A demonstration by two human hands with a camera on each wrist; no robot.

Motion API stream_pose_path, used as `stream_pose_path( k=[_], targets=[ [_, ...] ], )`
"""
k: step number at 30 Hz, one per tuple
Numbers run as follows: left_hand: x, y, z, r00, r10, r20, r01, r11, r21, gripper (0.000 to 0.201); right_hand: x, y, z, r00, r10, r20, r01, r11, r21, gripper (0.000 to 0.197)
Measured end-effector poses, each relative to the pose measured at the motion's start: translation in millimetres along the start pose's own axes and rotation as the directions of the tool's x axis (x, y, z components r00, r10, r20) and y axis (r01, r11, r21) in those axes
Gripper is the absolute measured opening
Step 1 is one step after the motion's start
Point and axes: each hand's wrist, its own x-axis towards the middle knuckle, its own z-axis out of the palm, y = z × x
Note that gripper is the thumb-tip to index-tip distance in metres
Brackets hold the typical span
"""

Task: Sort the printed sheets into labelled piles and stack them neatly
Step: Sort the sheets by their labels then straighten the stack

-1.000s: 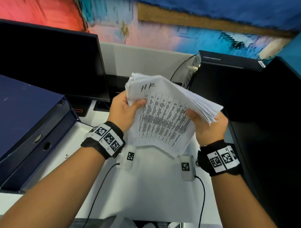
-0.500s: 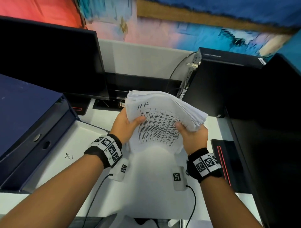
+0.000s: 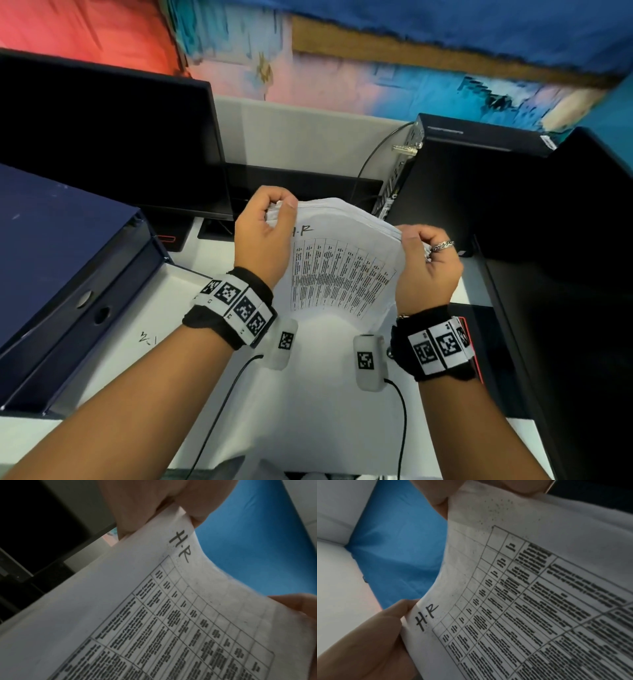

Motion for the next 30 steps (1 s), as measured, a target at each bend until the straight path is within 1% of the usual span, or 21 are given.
stream_pose_path(
  k=[5,7,8,9,11,12,14,15,16,17,18,19,20,21,22,23,24,26,27,28,30],
  targets=[
    [6.6,0.6,1.2,1.0,0.001,-0.002,-0.001,0.997,0.072,0.013,-1.2,-1.0,2.9,0.999,0.006,-0.052,-0.004,0.999,0.036,0.013],
    [9.0,1.5,1.2,1.0,-0.01,0.003,0.01,0.998,0.063,0.012,-1.8,-0.6,1.9,1.0,0.006,-0.015,-0.004,0.997,0.08,0.01],
    [10.3,1.6,0.9,1.0,-0.014,0.001,0.014,0.999,0.052,0.013,-2.4,1.0,0.7,0.999,0.006,0.034,-0.01,0.993,0.119,0.015],
    [11.9,1.5,-0.1,1.0,-0.02,0.003,0.02,0.999,0.041,0.015,-3.0,4.3,-1.0,0.996,0.005,0.088,-0.018,0.989,0.145,0.03],
    [14.7,-2.6,-2.5,0.999,-0.046,0.024,0.046,0.999,0.01,0.02,-5.3,11.2,-4.6,0.984,0.029,0.179,-0.048,0.993,0.108,0.058],
    [16.8,-5.3,-3.8,0.997,-0.062,0.038,0.062,0.998,0.003,0.02,-5.9,13.1,-4.5,0.979,0.057,0.194,-0.072,0.995,0.07,0.059],
    [19.1,-5.7,-9.0,0.996,-0.056,0.064,0.054,0.998,0.029,0.016,-5.0,15.0,-1.8,0.974,0.1,0.203,-0.106,0.994,0.022,0.037],
    [19.8,-4.0,-12.9,0.997,-0.006,0.083,0.0,0.997,0.078,0.015,-2.5,15.4,-0.8,0.973,0.091,0.212,-0.09,0.996,-0.013,0.028],
    [21.0,-0.6,-16.5,0.988,0.082,0.131,-0.104,0.979,0.176,0.023,0.6,13.7,0.0,0.971,0.05,0.232,-0.038,0.998,-0.059,0.023],
    [22.2,6.4,-20.0,0.957,0.174,0.233,-0.246,0.913,0.327,0.038,3.7,10.4,0.5,0.966,-0.016,0.259,0.041,0.995,-0.092,0.021],
    [24.3,14.5,-21.8,0.903,0.23,0.363,-0.393,0.784,0.481,0.054,6.7,4.9,2.0,0.951,-0.097,0.294,0.136,0.984,-0.113,0.019],
    [26.6,24.1,-22.0,0.847,0.231,0.48,-0.507,0.621,0.597,0.063,9.0,-2.3,4.6,0.922,-0.183,0.342,0.237,0.964,-0.124,0.018],
    [28.4,31.8,-20.7,0.796,0.199,0.571,-0.585,0.494,0.643,0.059,10.7,-10.3,8.4,0.886,-0.248,0.392,0.318,0.94,-0.125,0.016],
    [29.4,37.5,-19.0,0.755,0.171,0.633,-0.635,0.43,0.642,0.043,12.9,-16.5,12.7,0.859,-0.287,0.424,0.371,0.919,-0.129,0.014],
    [30.7,39.9,-18.7,0.732,0.163,0.662,-0.655,0.439,0.615,0.028,15.0,-21.8,17.1,0.85,-0.308,0.427,0.397,0.908,-0.135,0.015],
    [32.1,40.5,-20.1,0.739,0.142,0.659,-0.63,0.493,0.6,0.021,17.1,-23.5,20.2,0.862,-0.316,0.397,0.405,0.899,-0.164,0.022],
    [33.1,37.9,-22.9,0.766,0.113,0.633,-0.581,0.544,0.606,0.019,17.6,-22.0,22.1,0.883,-0.319,0.344,0.407,0.885,-0.227,0.035],
    [35.8,30.7,-33.4,0.851,0.085,0.519,-0.459,0.6,0.655,0.02,15.7,-8.6,23.0,0.923,-0.3,0.24,0.379,0.807,-0.452,0.073],
    [37.8,26.7,-40.2,0.893,0.076,0.444,-0.388,0.633,0.67,0.021,12.3,-0.5,21.7,0.945,-0.26,0.197,0.326,0.769,-0.55,0.091],
    [40.5,20.2,-47.5,0.929,0.051,0.367,-0.3,0.686,0.663,0.023,7.3,10.0,19.9,0.973,-0.185,0.14,0.232,0.765,-0.601,0.105],
    [43.3,9.3,-60.5,0.977,-0.003,0.215,-0.117,0.832,0.542,0.021,-2.6,33.6,16.1,1.0,0.008,-0.004,-0.009,0.804,-0.595,0.124]
  ],
)
